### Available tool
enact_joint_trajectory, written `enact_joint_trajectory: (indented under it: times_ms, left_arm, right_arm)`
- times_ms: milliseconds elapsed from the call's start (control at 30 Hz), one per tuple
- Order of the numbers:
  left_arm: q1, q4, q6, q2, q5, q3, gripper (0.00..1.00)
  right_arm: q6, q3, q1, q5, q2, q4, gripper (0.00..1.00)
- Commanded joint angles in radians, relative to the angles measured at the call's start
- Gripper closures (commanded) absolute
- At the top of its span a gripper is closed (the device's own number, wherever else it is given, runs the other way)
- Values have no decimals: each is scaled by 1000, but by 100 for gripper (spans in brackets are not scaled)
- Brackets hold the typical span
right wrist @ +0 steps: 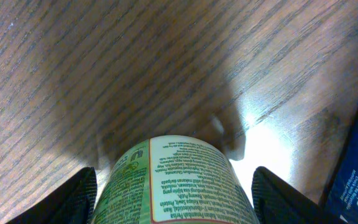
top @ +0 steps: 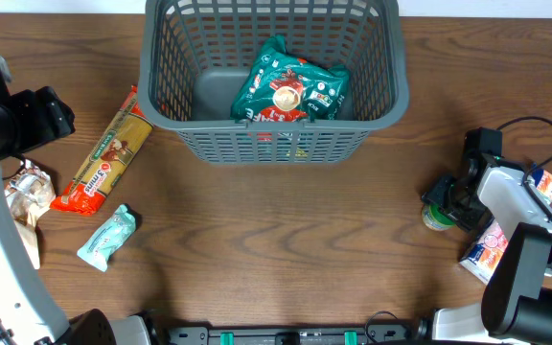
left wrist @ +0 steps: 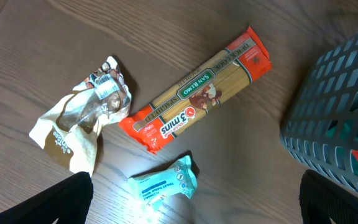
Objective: Pack container
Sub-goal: 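Grasp the green-lidded jar around its body with the right gripper, then lift the jar and lower it into the basket with the right gripper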
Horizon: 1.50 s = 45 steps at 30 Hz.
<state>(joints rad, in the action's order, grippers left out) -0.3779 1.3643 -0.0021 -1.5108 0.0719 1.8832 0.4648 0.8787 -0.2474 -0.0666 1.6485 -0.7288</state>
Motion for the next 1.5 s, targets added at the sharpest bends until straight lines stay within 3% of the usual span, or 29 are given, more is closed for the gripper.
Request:
enact_joint_trajectory:
  times_ms: [0, 833, 1467]
  left_arm:
    - [-3, 3, 9, 2, -5, -1, 8]
    - [-3, 3, 10, 2, -5, -1, 8]
    - [-3, 3, 9, 2, -5, -1, 8]
  right_arm:
    - [9, -5, 6, 11, 29, -5, 98]
    - [-23, 192, 6, 10, -142, -76, 99]
    - [-356, 917, 137, 11, -153, -237, 99]
